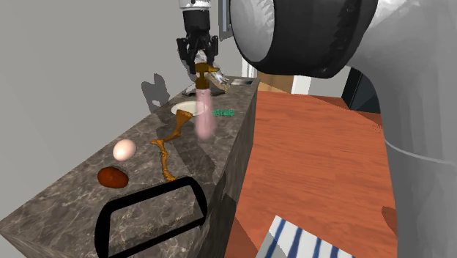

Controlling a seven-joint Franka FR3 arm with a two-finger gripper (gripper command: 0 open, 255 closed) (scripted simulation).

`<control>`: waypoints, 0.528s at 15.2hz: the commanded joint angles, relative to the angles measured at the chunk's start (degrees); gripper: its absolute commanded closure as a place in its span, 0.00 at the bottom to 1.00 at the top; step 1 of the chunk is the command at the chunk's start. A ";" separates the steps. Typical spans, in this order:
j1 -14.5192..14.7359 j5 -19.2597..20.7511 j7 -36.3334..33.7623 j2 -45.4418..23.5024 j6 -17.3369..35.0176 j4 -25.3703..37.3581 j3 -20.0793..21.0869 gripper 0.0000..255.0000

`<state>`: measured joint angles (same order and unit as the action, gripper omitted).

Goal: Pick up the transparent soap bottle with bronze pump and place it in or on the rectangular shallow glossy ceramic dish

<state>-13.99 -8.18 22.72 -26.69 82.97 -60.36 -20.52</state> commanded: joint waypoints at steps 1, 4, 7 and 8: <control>2.13 0.86 -1.90 2.69 -0.05 -2.52 0.24 1.00; 5.35 2.13 -5.21 6.44 -0.48 -5.66 0.88 1.00; 8.29 3.19 -8.68 9.51 -1.39 -7.64 1.77 1.00; 9.21 3.50 -9.87 10.39 -1.78 -8.07 2.13 1.00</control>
<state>-5.64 -4.98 13.98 -17.18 81.50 -67.90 -18.68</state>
